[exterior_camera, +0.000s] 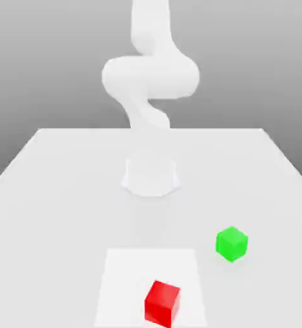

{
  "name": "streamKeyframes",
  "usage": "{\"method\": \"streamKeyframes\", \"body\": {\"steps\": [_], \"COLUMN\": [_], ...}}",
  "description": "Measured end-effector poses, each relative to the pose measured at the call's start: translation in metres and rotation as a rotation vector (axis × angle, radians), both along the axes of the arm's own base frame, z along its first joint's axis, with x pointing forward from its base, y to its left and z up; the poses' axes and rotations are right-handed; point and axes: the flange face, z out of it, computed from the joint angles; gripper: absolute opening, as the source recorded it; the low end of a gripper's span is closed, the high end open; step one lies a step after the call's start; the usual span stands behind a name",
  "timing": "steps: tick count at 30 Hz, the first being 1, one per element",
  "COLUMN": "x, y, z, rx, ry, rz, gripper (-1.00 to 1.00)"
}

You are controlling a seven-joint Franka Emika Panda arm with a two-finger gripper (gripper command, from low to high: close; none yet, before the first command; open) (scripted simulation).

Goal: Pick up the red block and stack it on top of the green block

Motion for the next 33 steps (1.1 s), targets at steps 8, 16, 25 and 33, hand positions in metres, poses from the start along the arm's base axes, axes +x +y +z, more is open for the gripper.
{"method": "streamKeyframes", "body": {"steps": [8, 16, 25, 33], "x": [0.081, 0.116, 0.107, 0.096], "y": [0.008, 0.025, 0.030, 0.025], "z": [-0.132, -0.273, -0.420, -0.524], "rx": [-0.087, -0.199, -0.370, -0.446], "ry": [0.197, 0.370, 0.556, 0.624], "rz": [0.311, 0.601, 0.917, 1.032], "gripper": [0.00, 0.00, 0.00, -1.00]}}
